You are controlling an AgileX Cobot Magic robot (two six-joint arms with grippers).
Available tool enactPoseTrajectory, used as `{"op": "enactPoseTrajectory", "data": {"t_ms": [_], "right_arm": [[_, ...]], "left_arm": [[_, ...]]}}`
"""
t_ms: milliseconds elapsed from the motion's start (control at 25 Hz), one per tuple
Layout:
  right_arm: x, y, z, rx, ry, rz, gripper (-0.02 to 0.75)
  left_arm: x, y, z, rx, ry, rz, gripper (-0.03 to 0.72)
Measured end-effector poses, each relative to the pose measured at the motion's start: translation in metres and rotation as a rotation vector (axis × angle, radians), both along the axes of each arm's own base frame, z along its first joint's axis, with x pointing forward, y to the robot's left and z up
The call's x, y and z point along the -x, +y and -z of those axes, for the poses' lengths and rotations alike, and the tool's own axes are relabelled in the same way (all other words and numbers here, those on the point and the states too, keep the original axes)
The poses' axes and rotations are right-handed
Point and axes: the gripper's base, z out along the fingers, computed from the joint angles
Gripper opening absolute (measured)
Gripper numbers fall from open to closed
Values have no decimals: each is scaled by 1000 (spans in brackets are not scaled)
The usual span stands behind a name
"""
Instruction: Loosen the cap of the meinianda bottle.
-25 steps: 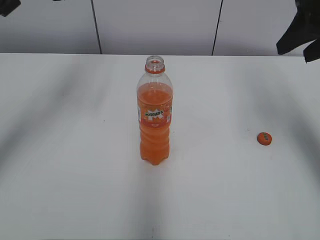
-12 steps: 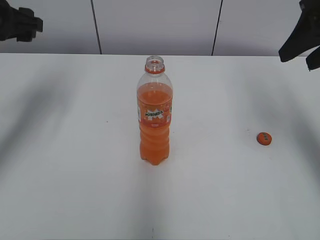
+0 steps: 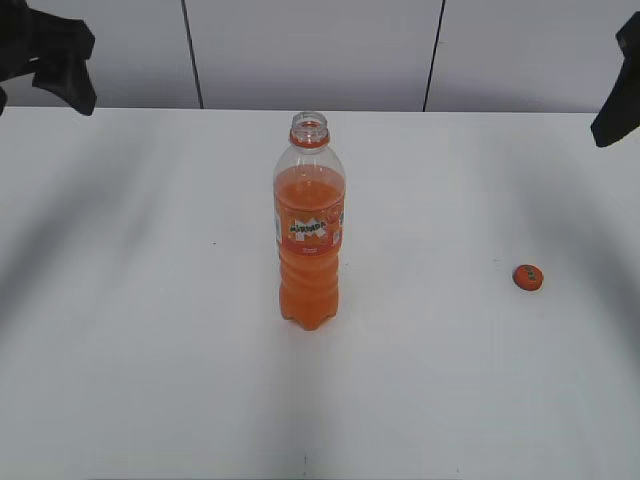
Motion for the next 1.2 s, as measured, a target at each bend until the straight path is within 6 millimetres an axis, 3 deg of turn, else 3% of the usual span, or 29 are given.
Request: {"op": "enactPoseTrajectory", "data": {"t_ms": [360, 480, 600, 1040, 1200], "right_arm": [[9, -7, -11, 59, -28, 63, 463], [24, -10, -18, 78, -57, 66, 463], [47, -14, -18, 113, -65, 65, 463], [159, -23, 1, 132, -137, 71, 463], [201, -26, 4, 125, -243, 78, 463]], "left_arm": [[14, 15, 9, -36, 247, -44, 561], [17, 17, 5, -41, 243, -46, 553], [32, 19, -3, -38, 222, -46, 552], [157, 37, -6, -28, 162, -46, 546], [200, 43, -8, -5, 21, -44, 541]]}}
